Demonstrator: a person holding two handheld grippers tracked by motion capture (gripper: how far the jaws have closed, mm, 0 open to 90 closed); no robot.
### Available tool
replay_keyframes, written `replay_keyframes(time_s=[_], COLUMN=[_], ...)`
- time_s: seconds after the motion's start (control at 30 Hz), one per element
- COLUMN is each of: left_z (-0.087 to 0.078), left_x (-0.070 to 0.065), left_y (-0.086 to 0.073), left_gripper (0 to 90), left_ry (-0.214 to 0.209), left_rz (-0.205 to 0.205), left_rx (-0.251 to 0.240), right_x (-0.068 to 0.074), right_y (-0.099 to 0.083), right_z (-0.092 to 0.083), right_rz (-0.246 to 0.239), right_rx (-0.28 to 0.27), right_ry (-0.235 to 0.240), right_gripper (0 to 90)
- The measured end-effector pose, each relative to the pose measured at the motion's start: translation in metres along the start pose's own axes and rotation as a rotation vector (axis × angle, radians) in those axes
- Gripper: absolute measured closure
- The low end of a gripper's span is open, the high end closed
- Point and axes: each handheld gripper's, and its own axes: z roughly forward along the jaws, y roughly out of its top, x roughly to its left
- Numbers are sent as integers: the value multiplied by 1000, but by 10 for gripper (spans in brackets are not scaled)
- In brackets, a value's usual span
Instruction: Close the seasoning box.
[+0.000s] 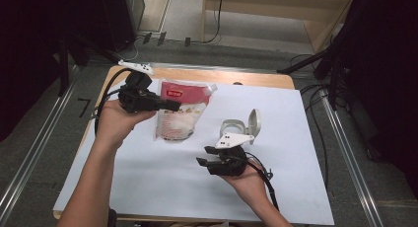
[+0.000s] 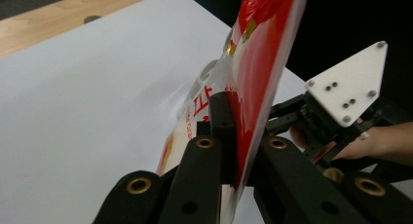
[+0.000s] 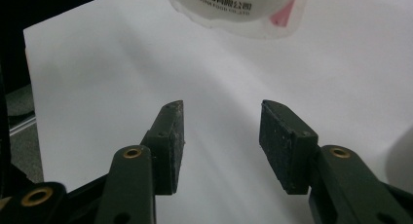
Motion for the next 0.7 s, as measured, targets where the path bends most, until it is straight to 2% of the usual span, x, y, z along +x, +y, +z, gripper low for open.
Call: replay_keyframes(time_s=[0.1,0.13,0.33,0.57,0.6,0.7], left_z=[1,1,0,-3,-3,-3], left_x=[-4,-5,-10,-12,-13,-14], left_y=[0,0,1,1,1,1], left_gripper=[900,900,900,900,900,900], left_ry=[9,4,-4,-44,-49,-71], left_rz=[17,11,17,-20,-19,-57], left_rx=[4,1,10,27,33,47], right_x=[1,2,3,0,-1,-2], right_y=[2,3,6,5,5,5], right_z=[11,14,37,53,55,58], right_rz=[-17,-20,9,44,40,34], right_rx=[9,9,-12,-43,-47,-68], right_ry=[3,2,10,-1,-9,-42], right_gripper=[546,547,542,524,516,496])
